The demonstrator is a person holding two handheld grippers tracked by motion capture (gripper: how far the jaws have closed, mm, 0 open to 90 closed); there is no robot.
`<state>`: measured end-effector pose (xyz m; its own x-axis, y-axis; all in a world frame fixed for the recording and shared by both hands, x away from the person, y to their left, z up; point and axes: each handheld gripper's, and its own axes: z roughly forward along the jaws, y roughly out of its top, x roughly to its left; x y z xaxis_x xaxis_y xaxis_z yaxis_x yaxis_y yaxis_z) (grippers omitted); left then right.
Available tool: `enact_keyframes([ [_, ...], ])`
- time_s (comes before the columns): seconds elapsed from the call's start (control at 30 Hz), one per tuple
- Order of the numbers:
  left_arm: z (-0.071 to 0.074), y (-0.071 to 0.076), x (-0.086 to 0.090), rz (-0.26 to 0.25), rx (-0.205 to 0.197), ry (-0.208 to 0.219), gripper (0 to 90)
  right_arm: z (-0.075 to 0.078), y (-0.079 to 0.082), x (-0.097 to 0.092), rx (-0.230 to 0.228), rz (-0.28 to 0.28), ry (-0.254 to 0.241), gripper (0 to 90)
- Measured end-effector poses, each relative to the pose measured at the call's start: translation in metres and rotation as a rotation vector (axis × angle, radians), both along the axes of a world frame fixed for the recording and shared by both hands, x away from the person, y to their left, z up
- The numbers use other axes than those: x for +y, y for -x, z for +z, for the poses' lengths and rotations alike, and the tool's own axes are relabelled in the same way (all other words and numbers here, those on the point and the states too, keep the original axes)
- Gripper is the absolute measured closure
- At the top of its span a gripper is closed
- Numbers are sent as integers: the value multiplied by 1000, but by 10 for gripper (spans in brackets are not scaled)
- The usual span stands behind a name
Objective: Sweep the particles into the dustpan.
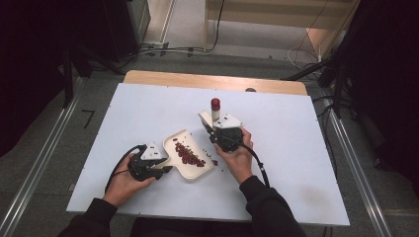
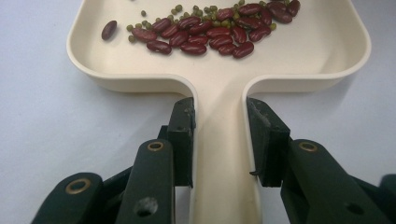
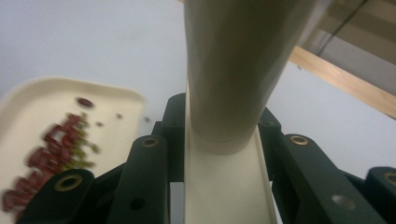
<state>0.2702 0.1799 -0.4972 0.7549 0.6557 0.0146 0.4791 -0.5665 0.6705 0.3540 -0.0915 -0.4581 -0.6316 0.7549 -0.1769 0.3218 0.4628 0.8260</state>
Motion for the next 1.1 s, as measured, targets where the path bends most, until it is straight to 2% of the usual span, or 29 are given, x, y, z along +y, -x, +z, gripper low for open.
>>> enact_keyframes([
  [0.07, -1, 0, 1, -3, 3, 0, 670, -6, 0, -3, 17, -18, 22, 643],
  [0.13, -1, 1, 1, 0, -1, 1, 669, -9, 0, 0, 14, -13, 38, 643],
  [0.27, -1, 0, 1, -2, -2, -2, 669, -13, 7, 15, 25, 0, 34, 643],
  [0.43, -2, 1, 0, -1, 0, -3, 670, -16, 19, 39, 40, 15, -4, 643],
  [0.53, -2, 1, 0, 0, 0, -1, 670, -15, 24, 50, 55, -4, -33, 643],
  [0.7, -1, 1, 1, 0, -2, -3, 669, -16, 30, 65, 59, 1, -39, 643],
  [0.97, -1, 2, 3, -1, 1, -6, 669, -12, 34, 75, 46, 27, -42, 643],
  [1.1, -1, 4, 6, -1, -2, -3, 670, -8, 32, 71, 45, 28, -48, 643],
])
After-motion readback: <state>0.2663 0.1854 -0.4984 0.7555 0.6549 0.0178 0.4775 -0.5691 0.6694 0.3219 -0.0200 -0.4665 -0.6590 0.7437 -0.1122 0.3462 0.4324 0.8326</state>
